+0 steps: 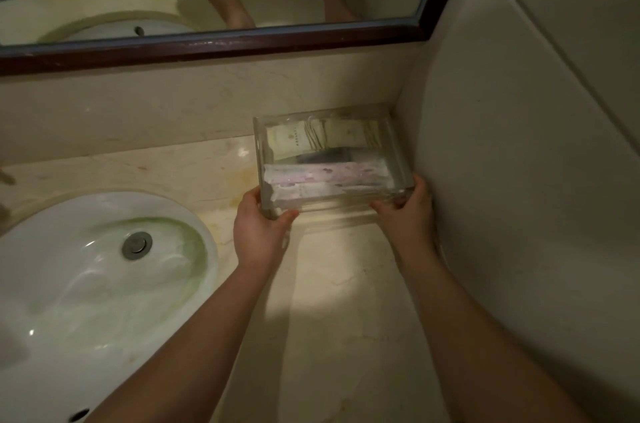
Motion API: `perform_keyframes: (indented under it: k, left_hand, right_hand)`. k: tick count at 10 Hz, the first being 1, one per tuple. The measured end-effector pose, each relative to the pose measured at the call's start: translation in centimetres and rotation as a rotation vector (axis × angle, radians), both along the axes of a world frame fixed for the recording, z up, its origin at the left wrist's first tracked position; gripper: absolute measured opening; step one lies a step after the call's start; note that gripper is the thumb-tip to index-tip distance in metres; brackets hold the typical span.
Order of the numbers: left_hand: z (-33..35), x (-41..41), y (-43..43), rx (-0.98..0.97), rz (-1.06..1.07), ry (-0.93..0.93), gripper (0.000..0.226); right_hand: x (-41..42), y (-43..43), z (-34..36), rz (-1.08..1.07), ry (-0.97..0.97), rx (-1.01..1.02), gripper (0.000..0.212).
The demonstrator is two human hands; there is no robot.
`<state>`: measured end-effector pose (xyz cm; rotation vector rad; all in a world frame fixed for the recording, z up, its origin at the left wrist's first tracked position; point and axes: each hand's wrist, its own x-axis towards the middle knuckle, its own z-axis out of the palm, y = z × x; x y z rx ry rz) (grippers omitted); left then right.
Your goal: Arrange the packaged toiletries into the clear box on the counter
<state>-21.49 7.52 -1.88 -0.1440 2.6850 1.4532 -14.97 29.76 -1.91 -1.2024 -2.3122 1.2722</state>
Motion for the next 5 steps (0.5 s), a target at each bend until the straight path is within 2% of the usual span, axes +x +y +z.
perform_keyframes:
  k: [3, 4, 5]
  left_hand:
    - [0.1, 0.1, 1.2, -0.101, 0.081, -0.002, 0.062]
    - [0.4, -0.1, 1.3, -0.098, 0.075, -0.021, 0.059]
    - [0.7, 0.1, 0.7, -0.048, 0.01, -0.044, 0.057]
  right_hand:
    - [-1.2, 0.1, -0.4, -0.093, -0.009, 0.095, 0.086]
    - [-1.1, 0.1, 0.0, -0.066, -0.027, 0.117, 0.083]
    - [-1.2, 0.3, 1.1, 0.001, -0.109, 0.146, 0.071]
